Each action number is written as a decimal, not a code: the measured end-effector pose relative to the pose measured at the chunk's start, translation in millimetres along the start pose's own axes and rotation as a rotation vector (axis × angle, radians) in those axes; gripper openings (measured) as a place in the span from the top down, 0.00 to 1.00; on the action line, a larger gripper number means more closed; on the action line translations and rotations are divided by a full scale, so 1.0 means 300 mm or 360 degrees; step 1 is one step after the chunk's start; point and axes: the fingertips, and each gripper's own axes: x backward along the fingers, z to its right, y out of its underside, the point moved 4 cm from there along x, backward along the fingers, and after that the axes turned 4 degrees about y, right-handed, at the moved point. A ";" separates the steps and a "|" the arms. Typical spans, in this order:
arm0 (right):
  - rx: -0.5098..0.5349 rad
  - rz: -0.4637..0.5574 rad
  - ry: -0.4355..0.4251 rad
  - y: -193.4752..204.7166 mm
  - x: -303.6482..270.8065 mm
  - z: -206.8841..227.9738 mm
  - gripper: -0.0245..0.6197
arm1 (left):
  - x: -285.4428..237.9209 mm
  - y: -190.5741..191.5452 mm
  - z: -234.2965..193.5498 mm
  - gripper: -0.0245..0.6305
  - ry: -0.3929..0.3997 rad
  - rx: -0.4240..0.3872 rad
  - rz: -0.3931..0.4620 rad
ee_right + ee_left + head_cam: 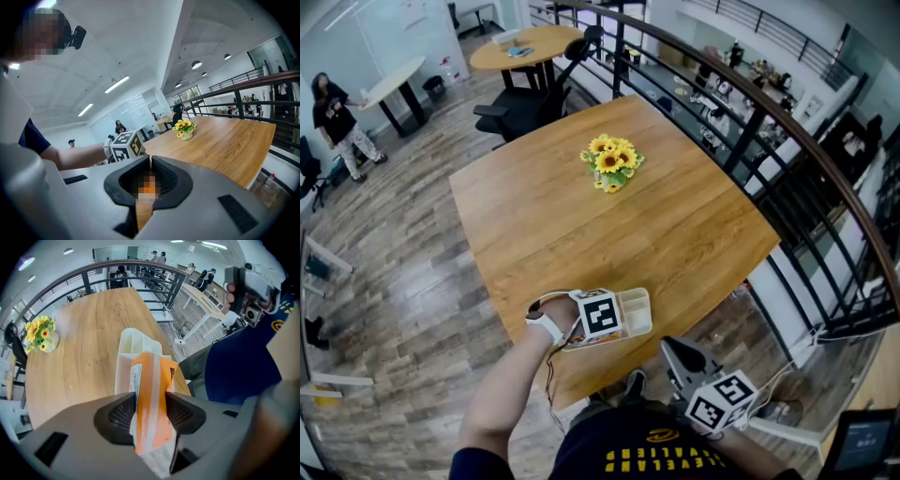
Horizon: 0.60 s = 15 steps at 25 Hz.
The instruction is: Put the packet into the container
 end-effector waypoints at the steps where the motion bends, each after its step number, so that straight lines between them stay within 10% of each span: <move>1: 0.0000 -0.0001 0.0000 0.005 0.042 -0.015 0.93 | -0.014 -0.001 0.031 0.66 0.0008 0.0024 -0.0007; 15: -0.0040 -0.0004 0.0007 0.005 -0.100 0.060 0.93 | -0.160 0.006 -0.150 0.66 0.0131 0.0141 0.0149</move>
